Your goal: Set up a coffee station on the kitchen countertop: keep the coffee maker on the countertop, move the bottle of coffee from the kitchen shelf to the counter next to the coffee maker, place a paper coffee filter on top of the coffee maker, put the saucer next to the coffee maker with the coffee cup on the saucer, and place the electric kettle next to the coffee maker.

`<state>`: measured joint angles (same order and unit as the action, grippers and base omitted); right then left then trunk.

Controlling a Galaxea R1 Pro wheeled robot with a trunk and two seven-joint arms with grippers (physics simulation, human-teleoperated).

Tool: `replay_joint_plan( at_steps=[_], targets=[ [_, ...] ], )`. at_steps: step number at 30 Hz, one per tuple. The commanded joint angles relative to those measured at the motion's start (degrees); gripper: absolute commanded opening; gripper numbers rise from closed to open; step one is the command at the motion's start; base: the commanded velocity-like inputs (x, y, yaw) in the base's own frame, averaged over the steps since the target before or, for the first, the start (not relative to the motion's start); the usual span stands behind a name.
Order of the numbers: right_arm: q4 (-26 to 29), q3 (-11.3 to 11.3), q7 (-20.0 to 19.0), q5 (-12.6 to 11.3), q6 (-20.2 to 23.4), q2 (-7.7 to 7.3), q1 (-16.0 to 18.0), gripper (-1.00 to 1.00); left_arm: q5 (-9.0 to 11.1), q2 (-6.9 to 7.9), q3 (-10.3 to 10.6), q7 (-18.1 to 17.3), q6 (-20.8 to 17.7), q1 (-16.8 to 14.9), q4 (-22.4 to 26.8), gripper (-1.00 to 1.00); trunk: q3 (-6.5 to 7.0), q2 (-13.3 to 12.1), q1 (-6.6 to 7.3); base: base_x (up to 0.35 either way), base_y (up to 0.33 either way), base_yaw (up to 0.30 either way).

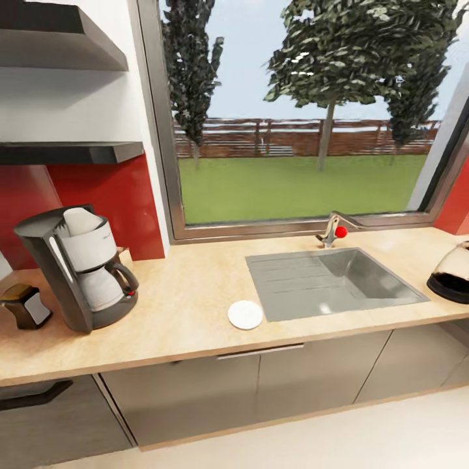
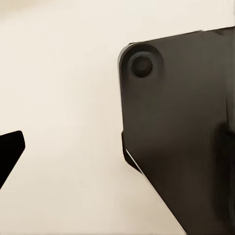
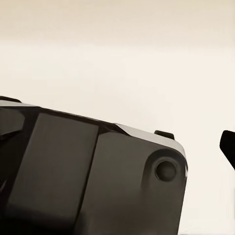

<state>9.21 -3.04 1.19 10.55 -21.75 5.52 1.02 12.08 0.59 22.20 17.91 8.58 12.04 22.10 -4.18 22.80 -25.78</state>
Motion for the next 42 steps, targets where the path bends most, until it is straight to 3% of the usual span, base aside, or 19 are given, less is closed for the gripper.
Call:
replay_joint_plan(
  at_steps=[1, 6, 11, 14, 17, 22, 28, 42],
  targets=[
    [-0.04, -0.29, 0.13, 0.01, -0.14, 0.00, 0.04, 1.00, 0.58, 0.09, 0.48, 0.37, 0.12, 0.00, 0.17, 1.00, -0.11, 0.12, -0.01, -0.190, -0.132, 0.270],
    [-0.05, -0.30, 0.13, 0.00, -0.14, 0.02, 0.04, 1.00, 0.55, 0.04, 0.50, 0.37, 0.15, -0.22, 0.42, 1.00, -0.11, 0.12, -0.01, -0.075, -0.052, 0.216],
    [0.87, -0.22, 0.20, 0.11, -0.16, -0.11, 0.04, 1.00, -0.07, 0.12, 0.71, 0.37, 0.12, -2.67, 0.68, 1.00, -0.11, 0.12, -0.01, -0.007, -0.005, 0.032],
    [4.82, -0.21, 0.27, 0.21, -0.20, -0.23, 0.04, 1.00, -0.38, 0.52, 0.92, 0.37, 0.15, -5.51, 1.05, 1.00, -0.11, 0.12, -0.01, -0.001, -0.001, 0.005],
    [10.72, -0.21, 0.30, 0.26, -0.22, -0.31, 0.04, 1.00, -0.53, 0.92, 0.91, 0.39, 2.27, -10.29, 1.29, 1.00, -0.11, 0.12, -0.01, 0.000, 0.000, 0.001],
    [17.24, -0.21, 0.30, 0.26, -0.27, -0.33, 0.04, 1.00, -0.48, 0.49, 0.71, 0.45, 5.18, -15.36, 2.30, 1.00, -0.11, 0.12, -0.01, 0.000, 0.000, 0.000],
    [28.43, -0.21, 0.37, 0.20, -0.44, -0.31, 0.20, 1.00, 0.12, 0.17, 0.50, 0.54, 5.74, -22.24, 15.30, 1.00, -0.11, 0.12, -0.01, 0.000, 0.000, 0.000],
    [49.56, -0.46, 0.39, -0.08, -0.40, 0.83, 1.19, 1.00, 0.53, 0.02, 0.15, 0.92, 5.26, -27.99, 34.54, 1.00, -0.11, 0.12, -0.01, 0.000, 0.000, 0.000]
  ],
)
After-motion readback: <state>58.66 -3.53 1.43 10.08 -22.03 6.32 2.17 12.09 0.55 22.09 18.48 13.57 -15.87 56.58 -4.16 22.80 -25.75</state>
